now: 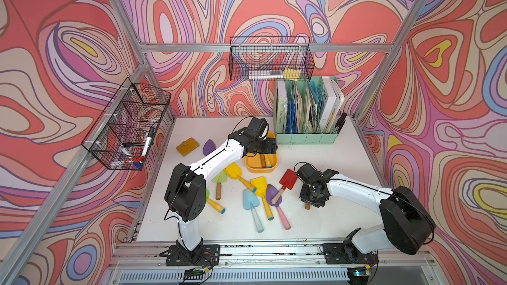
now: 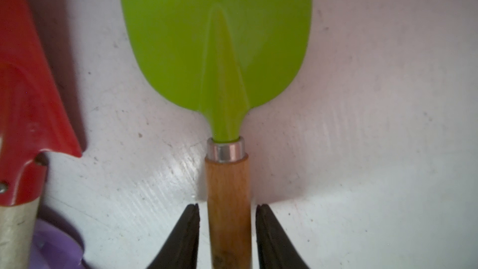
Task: Put the shovel into the storage box
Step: Pick up the shovel from the center of the board.
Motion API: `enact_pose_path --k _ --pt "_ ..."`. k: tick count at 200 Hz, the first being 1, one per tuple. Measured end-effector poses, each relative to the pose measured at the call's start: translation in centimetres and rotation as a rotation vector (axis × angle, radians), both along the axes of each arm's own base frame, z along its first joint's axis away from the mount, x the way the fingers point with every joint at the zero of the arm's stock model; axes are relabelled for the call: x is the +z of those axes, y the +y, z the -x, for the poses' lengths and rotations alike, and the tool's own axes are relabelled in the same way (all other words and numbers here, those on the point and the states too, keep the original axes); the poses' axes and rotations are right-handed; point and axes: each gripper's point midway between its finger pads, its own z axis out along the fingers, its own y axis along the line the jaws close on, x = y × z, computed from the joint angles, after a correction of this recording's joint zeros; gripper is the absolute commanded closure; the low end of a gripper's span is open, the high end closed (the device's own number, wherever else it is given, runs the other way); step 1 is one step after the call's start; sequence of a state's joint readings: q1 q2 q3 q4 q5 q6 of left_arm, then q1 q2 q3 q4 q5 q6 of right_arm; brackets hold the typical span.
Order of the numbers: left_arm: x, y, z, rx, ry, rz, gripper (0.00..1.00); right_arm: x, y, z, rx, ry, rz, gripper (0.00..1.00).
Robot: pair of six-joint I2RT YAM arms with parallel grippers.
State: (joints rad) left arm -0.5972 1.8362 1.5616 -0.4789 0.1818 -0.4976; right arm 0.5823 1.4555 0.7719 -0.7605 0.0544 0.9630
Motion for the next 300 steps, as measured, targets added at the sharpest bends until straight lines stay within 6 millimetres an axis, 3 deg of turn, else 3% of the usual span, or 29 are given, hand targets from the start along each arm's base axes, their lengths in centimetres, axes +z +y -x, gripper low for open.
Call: enact_pose_path --k 63,103,165,200,226,300 --pt "0.0 -0.7 0.5 -0.02 0.006 0.009 0.23 0.0 0.1 -0.1 0.0 -0.004 -0.005 1.0" --pt "0.3 -1.6 1.1 -0.051 0.022 0.043 0.23 1.4 -0.1 -0.1 0.032 -0.008 0.009 1.0" --pt "0.3 -3.1 1.8 -0.105 0.039 0.132 0.26 9.6 2.5 -3.5 0.236 -0.213 -0.081 1.0" --pt "0.7 -3.8 1.9 -0.124 0.032 0.16 0.29 12.2 3.8 -4.6 0.331 -0.267 -0.109 1.0" --pt "1.0 -4.5 2.1 -0.136 0.026 0.185 0.3 12.8 4.7 -5.2 0.375 -0.274 -0.127 1.0" --pt "0.4 -5.4 2.7 -0.153 0.043 0.24 0.34 11.9 6.1 -5.9 0.425 -0.233 -0.145 1.0"
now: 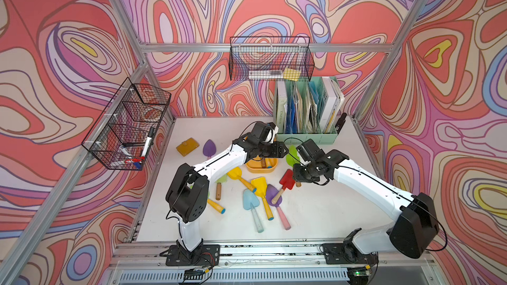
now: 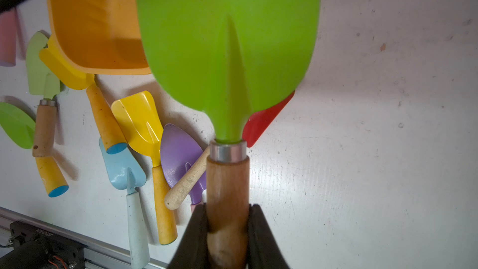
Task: Put the shovel into the storage box
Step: Pick up the shovel from the center of the board.
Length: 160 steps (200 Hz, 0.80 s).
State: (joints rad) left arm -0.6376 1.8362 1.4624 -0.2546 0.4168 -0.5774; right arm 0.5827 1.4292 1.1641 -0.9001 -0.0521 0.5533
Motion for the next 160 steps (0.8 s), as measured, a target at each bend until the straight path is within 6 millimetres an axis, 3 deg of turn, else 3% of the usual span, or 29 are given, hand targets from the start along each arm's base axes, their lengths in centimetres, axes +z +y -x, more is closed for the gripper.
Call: enact_pose_path --k 33,89,160 --pt "-0.1 -0.4 0.4 -0.018 0.012 0.028 0.37 0.5 0.8 -0.7 0.023 -0.016 -0.021 1.0" --pt "0.3 -1.0 0.5 -0.031 0.016 0.07 0.5 1.2 1.9 -1.6 0.055 -0.033 -0.05 1.0" --pt "0.2 -0.8 0.3 -0.015 0.02 0.07 0.77 1.2 2.1 -1.5 0.058 -0.032 -0.059 1.0"
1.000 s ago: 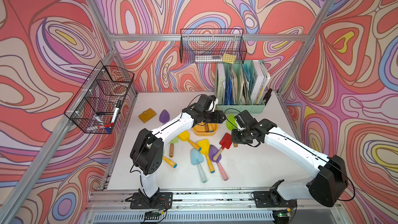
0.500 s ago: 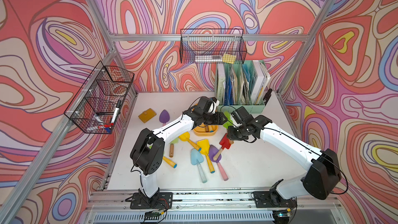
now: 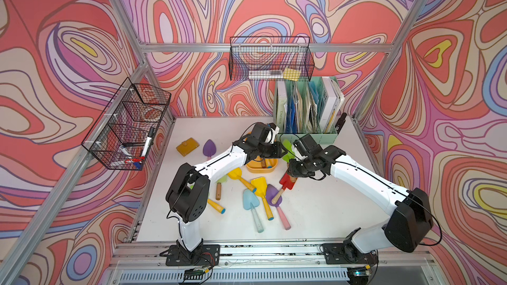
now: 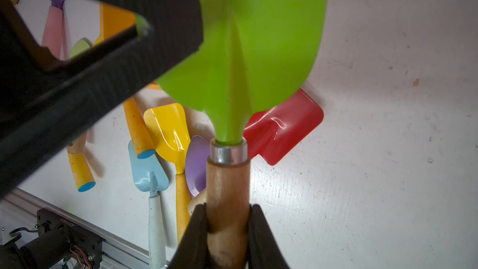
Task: Put the shovel into the storage box
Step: Pick up the shovel from the center of the board.
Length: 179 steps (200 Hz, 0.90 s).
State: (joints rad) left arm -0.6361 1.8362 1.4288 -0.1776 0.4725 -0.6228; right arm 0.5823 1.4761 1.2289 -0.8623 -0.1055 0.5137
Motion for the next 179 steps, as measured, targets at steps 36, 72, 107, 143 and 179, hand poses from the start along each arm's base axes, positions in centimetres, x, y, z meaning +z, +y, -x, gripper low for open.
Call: enact_pose_path --k 36,72,107,143,179 --pt "-0.3 0.2 -0.1 0.009 0.005 -0.007 0.86 0.0 0.0 0.0 0.0 0.001 -0.001 1.0" --pt "-0.1 0.1 -0.1 0.015 0.01 0.008 0.97 0.0 0.0 0.1 -0.003 0.006 -0.004 1.0" --pt "0.3 -0.2 -0.1 0.006 0.007 0.027 0.98 0.0 0.0 0.1 -0.009 0.009 -0.005 0.78" --pt "-0.1 0.0 0.0 0.0 0.005 0.009 1.0 0.6 0.3 -0.2 0.0 -0.009 -0.018 0.59" --pt "-0.4 1.0 -0.4 0.009 0.017 -0.014 1.0 2.4 0.4 -0.3 0.005 -0.054 -0.044 0.54"
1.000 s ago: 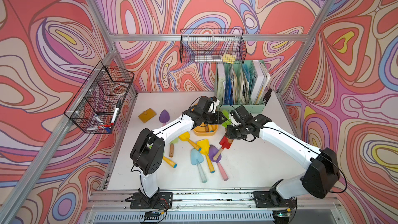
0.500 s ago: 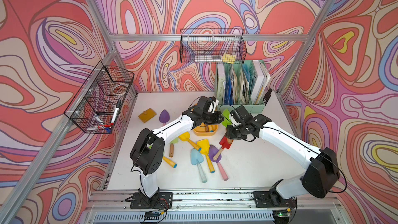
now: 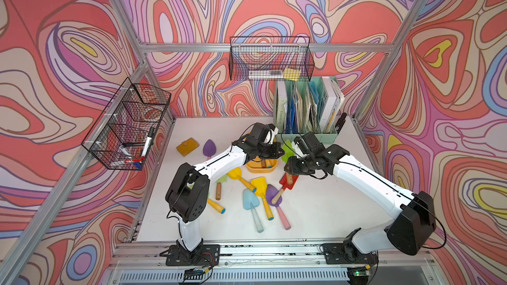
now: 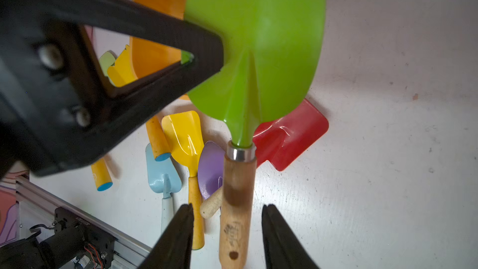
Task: Put the shovel into the storage box
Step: Pick up the shovel from the center of the board, then place the shovel in the storage box.
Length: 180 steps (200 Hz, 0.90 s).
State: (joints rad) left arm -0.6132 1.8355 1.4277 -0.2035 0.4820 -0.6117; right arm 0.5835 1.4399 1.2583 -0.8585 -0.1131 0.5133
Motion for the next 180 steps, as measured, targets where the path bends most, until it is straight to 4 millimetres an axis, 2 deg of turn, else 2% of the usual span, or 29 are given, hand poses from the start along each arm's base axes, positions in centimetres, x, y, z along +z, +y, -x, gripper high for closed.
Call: enact_pose_path --k 40,75,98,127,180 --pt "1.4 3.0 -2.8 0.054 -0.023 -0.02 1.0 1.7 -0.3 0.4 0.0 -0.039 -0.024 0.53" --pt "3.2 5.5 -5.4 0.082 -0.08 -0.054 1.0 1.9 -0.4 0.5 -0.002 -0.043 -0.022 0.53" --pt "3.3 6.8 -6.6 0.088 -0.095 -0.083 1.0 1.8 -0.5 0.5 -0.004 -0.042 -0.019 0.54" --pt "1.5 8.4 -7.5 0.093 -0.071 -0.126 1.0 1.9 -0.6 0.6 -0.006 -0.043 -0.016 0.54" --pt "-3.6 9.7 -8.8 0.084 0.004 -0.201 1.0 1.7 -1.1 1.0 -0.012 -0.04 -0.008 0.54"
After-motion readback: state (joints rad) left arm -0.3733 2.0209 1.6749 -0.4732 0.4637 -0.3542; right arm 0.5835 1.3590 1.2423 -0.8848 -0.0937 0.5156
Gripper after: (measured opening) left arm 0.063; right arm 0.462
